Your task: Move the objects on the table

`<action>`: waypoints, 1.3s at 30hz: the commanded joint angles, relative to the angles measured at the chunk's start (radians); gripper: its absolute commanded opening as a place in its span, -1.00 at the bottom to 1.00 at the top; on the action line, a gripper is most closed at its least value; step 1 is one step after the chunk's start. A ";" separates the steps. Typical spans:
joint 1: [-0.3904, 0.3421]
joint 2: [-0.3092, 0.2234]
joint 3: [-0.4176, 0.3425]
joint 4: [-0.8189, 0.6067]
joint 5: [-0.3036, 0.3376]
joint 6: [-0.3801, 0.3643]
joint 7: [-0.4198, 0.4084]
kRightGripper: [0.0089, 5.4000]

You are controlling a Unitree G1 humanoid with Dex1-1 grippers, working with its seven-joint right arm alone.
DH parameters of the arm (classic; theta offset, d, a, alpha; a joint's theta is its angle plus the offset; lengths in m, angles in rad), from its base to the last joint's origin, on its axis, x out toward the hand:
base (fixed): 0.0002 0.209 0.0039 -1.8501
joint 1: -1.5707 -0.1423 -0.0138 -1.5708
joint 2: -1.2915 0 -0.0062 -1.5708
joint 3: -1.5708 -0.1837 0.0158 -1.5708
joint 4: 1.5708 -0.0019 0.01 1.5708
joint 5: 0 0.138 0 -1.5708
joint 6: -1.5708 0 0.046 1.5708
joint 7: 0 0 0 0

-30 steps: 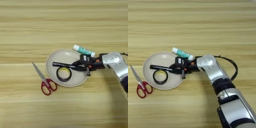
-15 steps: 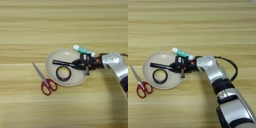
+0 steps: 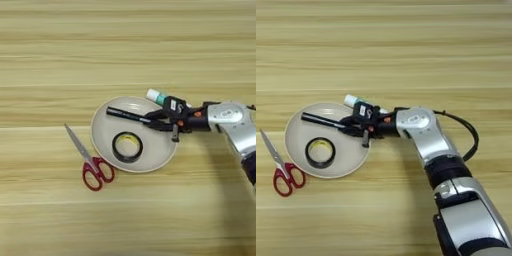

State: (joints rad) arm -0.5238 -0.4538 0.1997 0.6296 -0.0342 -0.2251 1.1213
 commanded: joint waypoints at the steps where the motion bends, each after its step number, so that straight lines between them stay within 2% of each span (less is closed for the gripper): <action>1: -0.070 -0.031 -0.056 -0.087 0.043 0.018 -0.030 -0.68; 7: -0.071 -0.043 -0.086 -0.118 0.057 0.038 -0.033 -0.68; 18: -0.096 -0.095 -0.147 -0.055 0.040 0.024 -0.084 -0.68; 30: -0.181 -0.136 -0.180 0.108 -0.002 -0.002 -0.208 -0.68; 39: -0.245 -0.162 -0.179 0.240 -0.062 -0.033 -0.319 -0.68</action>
State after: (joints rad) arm -0.6556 -0.5537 0.0437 0.8731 -0.0859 -0.2294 0.8620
